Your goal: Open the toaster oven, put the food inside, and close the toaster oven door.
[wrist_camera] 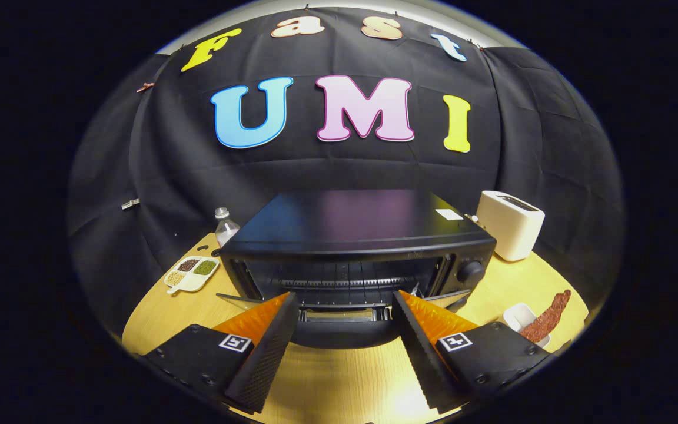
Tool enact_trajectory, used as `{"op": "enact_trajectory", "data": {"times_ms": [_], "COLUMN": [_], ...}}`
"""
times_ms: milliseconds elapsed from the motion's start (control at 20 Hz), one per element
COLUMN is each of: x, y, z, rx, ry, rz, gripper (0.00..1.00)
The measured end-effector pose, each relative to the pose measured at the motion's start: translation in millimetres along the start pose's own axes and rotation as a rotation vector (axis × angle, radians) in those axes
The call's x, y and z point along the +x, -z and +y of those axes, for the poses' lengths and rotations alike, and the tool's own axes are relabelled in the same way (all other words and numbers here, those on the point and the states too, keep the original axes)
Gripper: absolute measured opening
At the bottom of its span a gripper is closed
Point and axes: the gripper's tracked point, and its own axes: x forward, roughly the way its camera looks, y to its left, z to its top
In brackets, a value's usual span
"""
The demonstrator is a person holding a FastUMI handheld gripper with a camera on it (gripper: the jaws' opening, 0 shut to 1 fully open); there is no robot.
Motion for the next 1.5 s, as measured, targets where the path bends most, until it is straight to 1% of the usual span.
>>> {"op": "enact_trajectory", "data": {"times_ms": [150,450,550,650,750,900,950,1000,1150,1350,1500], "x": [-11,-24,-27,-26,-22,-22,-28,-34,-40,-39,-54], "y": [20,49,64,85,103,100,104,100,59,8,-39], "z": [-1,-2,-1,-3,-2,-1,-1,3,6,-9,-25], "rx": [0.008,-0.028,-0.049,-0.065,-0.078,-0.103,-0.113,-0.111,-0.117,-0.115,-0.11], "ry": [0.004,0.008,0.006,0.004,-0.01,-0.044,-0.06,-0.084,-0.149,-0.192,-0.224], "rz": [0.039,0.103,0.14,0.205,0.281,0.294,0.288,0.272,0.185,0.1,0.014], "gripper": [0.99,0.99,0.99,0.99,0.99,0.99,0.99,0.99,0.99,0.99,0.99]}}
